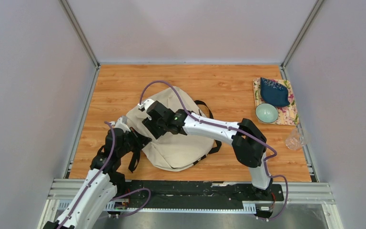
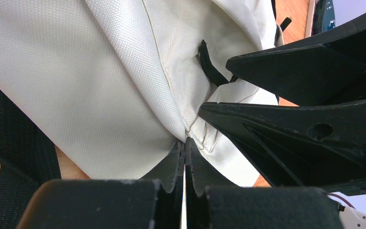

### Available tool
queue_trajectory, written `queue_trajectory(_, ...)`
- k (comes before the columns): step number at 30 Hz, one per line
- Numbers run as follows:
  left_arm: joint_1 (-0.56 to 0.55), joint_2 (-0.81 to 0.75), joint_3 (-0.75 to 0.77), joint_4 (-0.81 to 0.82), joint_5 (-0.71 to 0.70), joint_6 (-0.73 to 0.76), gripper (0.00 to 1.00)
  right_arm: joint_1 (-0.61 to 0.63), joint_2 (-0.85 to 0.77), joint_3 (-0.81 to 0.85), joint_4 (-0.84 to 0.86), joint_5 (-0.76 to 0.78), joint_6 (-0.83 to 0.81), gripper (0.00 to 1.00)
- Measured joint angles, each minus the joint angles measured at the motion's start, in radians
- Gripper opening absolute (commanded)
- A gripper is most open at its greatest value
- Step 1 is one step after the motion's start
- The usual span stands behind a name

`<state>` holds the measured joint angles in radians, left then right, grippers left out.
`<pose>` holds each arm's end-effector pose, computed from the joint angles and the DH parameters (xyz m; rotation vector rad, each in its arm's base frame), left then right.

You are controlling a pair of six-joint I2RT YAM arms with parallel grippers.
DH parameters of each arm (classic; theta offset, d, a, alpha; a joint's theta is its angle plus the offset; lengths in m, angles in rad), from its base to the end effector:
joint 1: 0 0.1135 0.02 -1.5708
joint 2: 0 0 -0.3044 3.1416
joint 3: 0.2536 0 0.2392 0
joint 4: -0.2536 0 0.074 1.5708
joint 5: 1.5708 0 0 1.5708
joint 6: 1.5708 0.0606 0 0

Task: Pack the student bag
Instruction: Zip the student bag at the center of the board.

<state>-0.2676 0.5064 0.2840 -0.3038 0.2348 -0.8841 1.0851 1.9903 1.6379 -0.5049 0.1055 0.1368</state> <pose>0.1003 -0.0421 0.2018 -0.5296 2.1597 -0.9149 0.2250 0.4126 0.2664 -1.0831 2.2167 0.4207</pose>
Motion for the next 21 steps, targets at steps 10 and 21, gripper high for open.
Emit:
queue_trajectory(10, 0.000, -0.010, 0.000, -0.018, -0.003, 0.008, 0.00, -0.010, 0.066, 0.045, 0.016, -0.007, 0.000, 0.43)
queue_trajectory(21, 0.001, -0.020, 0.000, -0.019, -0.002, 0.013, 0.00, -0.049, 0.074, 0.047, 0.035, -0.019, 0.021, 0.07)
